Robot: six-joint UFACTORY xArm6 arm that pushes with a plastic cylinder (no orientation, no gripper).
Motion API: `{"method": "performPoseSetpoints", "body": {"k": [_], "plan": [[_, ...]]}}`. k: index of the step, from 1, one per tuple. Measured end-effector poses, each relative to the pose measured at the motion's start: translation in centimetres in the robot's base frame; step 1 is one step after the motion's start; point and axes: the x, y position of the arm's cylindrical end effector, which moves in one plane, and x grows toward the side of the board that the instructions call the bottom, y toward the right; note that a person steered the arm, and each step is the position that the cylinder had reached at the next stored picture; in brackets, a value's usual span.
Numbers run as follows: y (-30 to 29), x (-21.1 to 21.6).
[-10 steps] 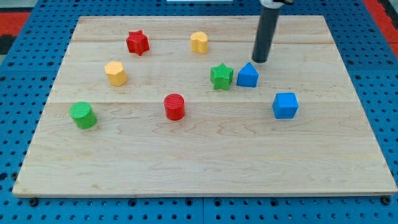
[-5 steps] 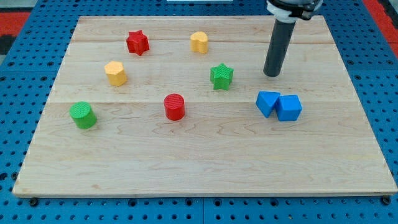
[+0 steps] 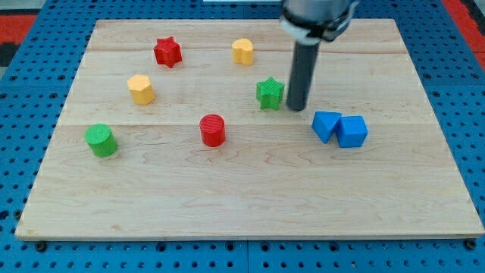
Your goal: Move the green star top of the green circle
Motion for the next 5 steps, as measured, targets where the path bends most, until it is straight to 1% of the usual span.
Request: {"method": "performPoseSetpoints", "body": {"k": [1, 3, 4, 5], "plan": [[-0.5, -1.9], [1.1, -5.0], [-6.9, -4.6], [-10.4, -4.7]]}}
